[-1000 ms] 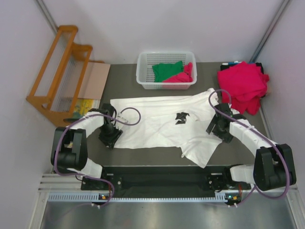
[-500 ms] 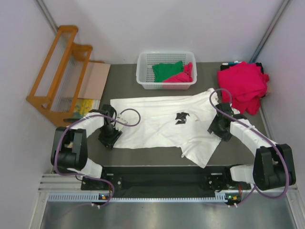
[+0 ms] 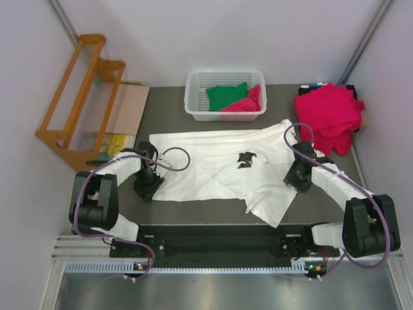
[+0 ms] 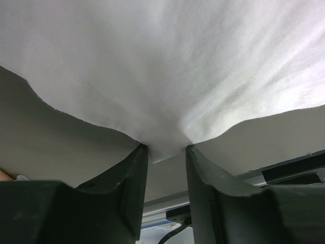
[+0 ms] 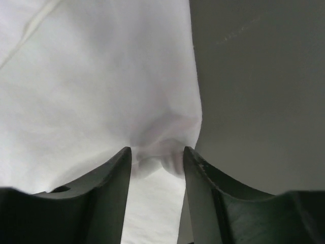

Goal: Fold and stack the t-shirts
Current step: Fold the tshirt

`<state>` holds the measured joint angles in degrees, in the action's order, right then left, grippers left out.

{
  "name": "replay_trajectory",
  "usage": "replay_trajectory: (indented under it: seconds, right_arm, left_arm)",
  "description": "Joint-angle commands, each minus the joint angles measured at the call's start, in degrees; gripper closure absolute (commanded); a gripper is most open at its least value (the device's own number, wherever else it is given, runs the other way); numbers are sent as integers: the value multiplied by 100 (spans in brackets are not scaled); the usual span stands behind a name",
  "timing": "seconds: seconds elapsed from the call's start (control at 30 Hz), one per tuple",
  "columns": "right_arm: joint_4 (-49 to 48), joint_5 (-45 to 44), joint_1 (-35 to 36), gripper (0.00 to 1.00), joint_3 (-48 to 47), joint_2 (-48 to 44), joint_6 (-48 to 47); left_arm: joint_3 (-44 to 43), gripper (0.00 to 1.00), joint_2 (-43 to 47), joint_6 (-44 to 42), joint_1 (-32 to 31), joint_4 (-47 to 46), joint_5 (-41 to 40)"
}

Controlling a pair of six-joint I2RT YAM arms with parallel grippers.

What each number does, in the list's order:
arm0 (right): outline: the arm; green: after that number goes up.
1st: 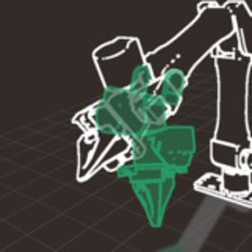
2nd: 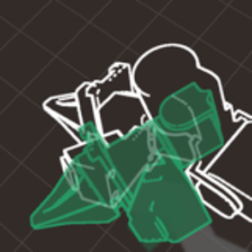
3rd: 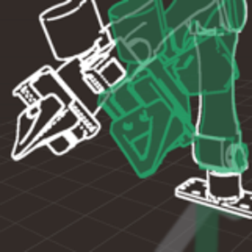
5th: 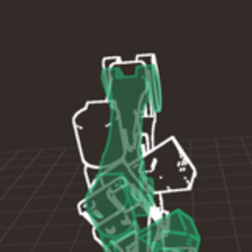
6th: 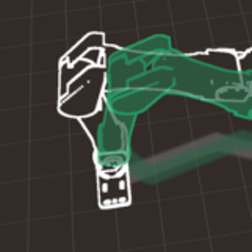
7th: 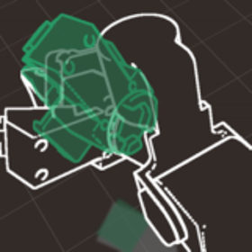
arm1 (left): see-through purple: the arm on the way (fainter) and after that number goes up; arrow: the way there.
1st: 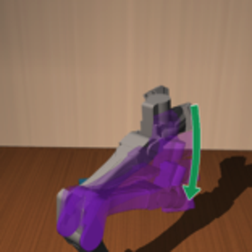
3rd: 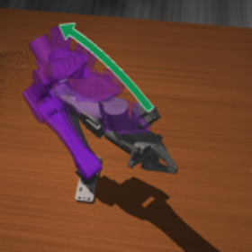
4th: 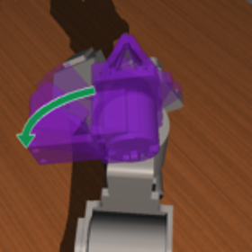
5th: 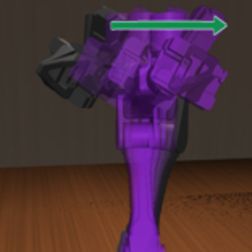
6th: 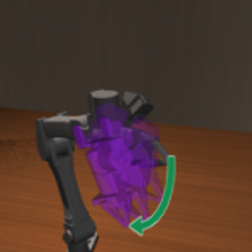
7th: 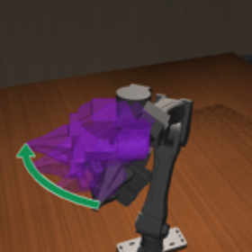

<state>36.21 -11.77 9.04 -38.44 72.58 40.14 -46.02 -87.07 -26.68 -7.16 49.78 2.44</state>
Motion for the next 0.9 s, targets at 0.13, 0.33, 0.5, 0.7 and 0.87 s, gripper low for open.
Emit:
replay_trajectory:
  seconds: [0.13, 0.33, 0.5, 0.7, 0.87]
  right_arm:
    - [-123, 149, -69, 72, 161, -130, 73]
    - [-35, 140, -78, 77, 73, -235, 47]
    - [202, 114, -78, 81, 20, -489, 29]
    - [712, 192, -69, 83, -59, -1131, -15]
    - [1046, 210, -69, 84, -76, -1553, -59]
  left_arm:
    - [-127, 100, -74, -74, 21, -82, -15]
    - [-56, 100, -12, -75, 21, -126, -59]
    - [-47, 100, 14, -57, 57, -188, -182]
    - [-109, 100, 111, -57, 92, -206, -191]
    - [-205, 100, 208, -31, 118, -188, -191]
